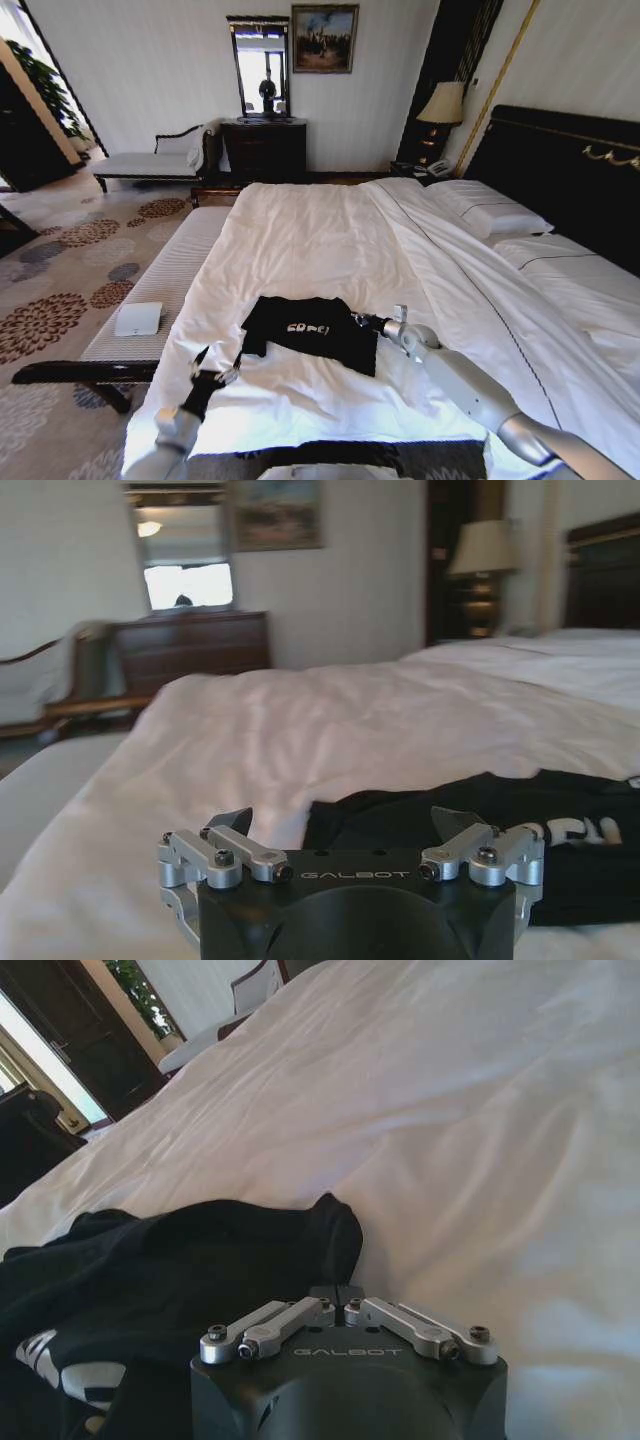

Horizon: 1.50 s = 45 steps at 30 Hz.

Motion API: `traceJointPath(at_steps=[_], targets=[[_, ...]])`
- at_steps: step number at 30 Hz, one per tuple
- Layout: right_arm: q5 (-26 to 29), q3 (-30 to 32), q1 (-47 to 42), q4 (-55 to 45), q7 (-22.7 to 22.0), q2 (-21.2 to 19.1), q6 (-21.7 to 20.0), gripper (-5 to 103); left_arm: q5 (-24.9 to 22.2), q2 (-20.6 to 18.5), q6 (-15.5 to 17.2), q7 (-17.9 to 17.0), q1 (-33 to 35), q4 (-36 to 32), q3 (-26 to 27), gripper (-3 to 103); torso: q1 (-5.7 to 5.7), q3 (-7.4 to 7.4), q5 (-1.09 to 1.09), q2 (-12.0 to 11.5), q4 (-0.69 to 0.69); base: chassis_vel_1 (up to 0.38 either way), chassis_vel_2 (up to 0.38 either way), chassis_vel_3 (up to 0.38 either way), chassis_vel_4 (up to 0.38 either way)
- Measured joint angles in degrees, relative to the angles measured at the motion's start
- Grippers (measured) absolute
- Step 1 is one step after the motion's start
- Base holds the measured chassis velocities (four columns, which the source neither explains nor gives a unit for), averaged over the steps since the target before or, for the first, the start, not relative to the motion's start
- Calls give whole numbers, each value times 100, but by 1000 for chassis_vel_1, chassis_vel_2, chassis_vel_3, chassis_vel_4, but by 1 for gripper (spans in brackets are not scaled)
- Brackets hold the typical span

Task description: Fold the clothes on the bed.

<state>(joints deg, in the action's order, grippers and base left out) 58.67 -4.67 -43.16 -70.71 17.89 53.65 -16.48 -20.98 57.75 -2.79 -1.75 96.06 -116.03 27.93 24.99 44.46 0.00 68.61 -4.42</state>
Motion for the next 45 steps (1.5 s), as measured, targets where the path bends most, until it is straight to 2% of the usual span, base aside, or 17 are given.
traceJointPath(at_steps=[3, 5, 8, 9, 12, 19, 24, 29, 31, 33, 39, 45], targets=[[-58, 74, -103, -39, -44, 55, -19, 0, 25, -746, -9, 25, -684, 260, -673, 100, 0, 0, 0, 0, 0, 0, 0, 0, 0], [-60, 83, -111, -41, -48, 62, -22, 0, 49, -831, -13, 34, -779, 299, -793, 100, 0, 0, 0, 0, -1, 0, 0, 0, 0], [-89, 139, -148, -27, -81, 121, -37, 0, 363, -1232, -65, 5, -1562, 673, -1767, 100, 0, 0, -1, 0, 2, 0, 0, 0, 0], [-89, 139, -148, -27, -81, 121, -37, 0, 363, -1232, -65, 5, -1562, 673, -1767, 100, 0, 0, -1, 0, 2, 0, 0, 0, 0], [-99, 210, -176, -3, -87, 155, -41, 0, 511, -1340, -74, -71, -2445, 1099, -2557, 100, 0, 0, -1, 0, 0, 0, 0, 0, 0], [-127, 330, -275, -5, -80, 172, -41, 0, 573, -1228, -89, -172, -3388, 1697, -3193, 100, 0, 0, 1, 0, 1, 0, 0, 0, 0], [-135, 357, -307, -5, -71, 176, -40, 0, 569, -1170, -88, -184, -3527, 1849, -3318, 100, 0, 0, 1, 0, 1, 0, 0, 0, 0], [-146, 407, -362, -28, -61, 196, -37, 0, 687, -673, -93, -210, -4068, 2392, -3971, 102, 0, 0, -1, 0, 0, 0, 0, 0, 0], [-147, 409, -366, -34, -61, 197, -36, 0, 696, -653, -95, -211, -4095, 2419, -3998, 100, 0, 0, -1, 0, 0, 0, 0, 0, 0], [-147, 440, -412, -86, -61, 196, -36, 0, 744, -467, -130, -225, -4292, 2645, -4158, 99, 0, 0, 0, -1, 1, 0, 0, 0, 0], [-154, 510, -518, -158, -61, 181, -36, 0, 755, -344, -207, -252, -4469, 2828, -4185, 99, 0, 0, 1, 0, 1, 0, 0, 0, 0], [-181, 540, -568, -191, -61, 189, -36, 0, 541, -486, -280, -255, -4284, 2631, -3932, 98, 0, -1, 1, 0, 2, 0, 0, 0, 0]])
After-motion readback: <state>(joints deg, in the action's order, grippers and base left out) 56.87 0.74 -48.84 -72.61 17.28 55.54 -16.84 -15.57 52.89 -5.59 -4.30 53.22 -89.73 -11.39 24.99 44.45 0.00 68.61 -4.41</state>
